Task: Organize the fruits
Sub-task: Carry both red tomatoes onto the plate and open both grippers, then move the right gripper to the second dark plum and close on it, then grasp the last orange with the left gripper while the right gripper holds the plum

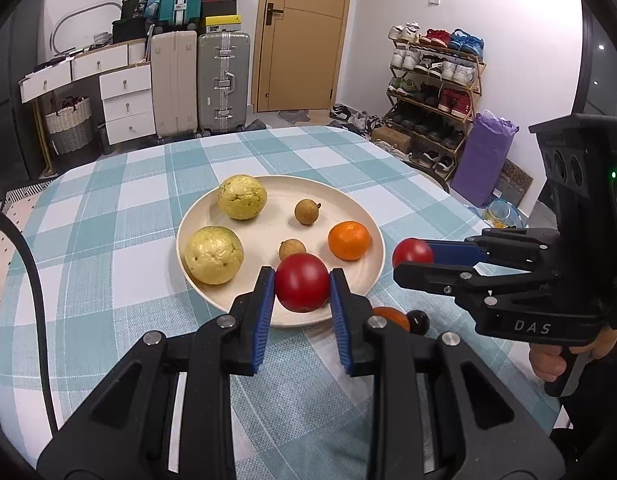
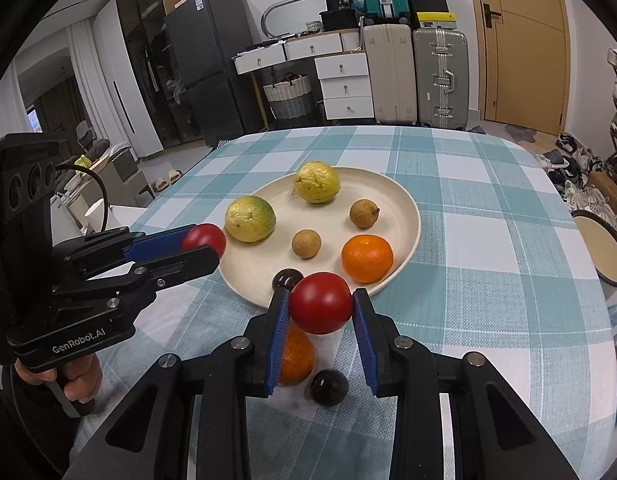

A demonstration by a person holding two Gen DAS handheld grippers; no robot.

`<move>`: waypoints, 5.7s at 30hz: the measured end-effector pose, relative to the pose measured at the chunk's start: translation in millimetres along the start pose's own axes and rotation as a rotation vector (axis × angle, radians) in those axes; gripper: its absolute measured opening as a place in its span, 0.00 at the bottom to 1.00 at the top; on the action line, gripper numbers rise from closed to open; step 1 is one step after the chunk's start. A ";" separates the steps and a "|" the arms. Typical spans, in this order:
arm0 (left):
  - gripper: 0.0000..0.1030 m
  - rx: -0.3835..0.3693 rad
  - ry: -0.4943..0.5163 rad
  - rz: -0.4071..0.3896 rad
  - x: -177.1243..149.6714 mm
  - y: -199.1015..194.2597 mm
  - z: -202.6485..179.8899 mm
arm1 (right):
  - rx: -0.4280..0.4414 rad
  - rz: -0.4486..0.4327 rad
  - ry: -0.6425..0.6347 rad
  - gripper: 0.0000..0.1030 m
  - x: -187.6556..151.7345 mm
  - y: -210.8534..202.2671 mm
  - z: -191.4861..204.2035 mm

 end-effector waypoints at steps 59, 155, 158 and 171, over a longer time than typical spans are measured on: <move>0.96 0.125 0.015 -0.015 -25.3 -32.0 -17.2 | -0.060 -0.039 0.073 1.00 -21.2 -30.6 -35.8; 0.97 0.023 -0.058 0.088 -48.8 4.9 -30.0 | -0.043 0.057 -0.023 0.23 -52.3 -12.2 -19.9; 0.96 -0.003 -0.050 0.106 -47.6 12.8 -39.3 | -0.042 0.051 -0.014 0.23 -50.4 -14.6 -22.3; 0.37 -0.115 -0.057 0.201 -49.1 49.0 -63.9 | -0.048 0.026 0.007 0.23 -43.1 -25.2 -33.0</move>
Point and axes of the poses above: each gripper's, at about its wrist camera, not at the fingertips, and y roughly the way its jaws point, z to its left, x to its top, the point moved 8 cm from there along y, roughly the way its jaws point, and after that the axes turned 11 degrees about y, right-handed, at the moved point
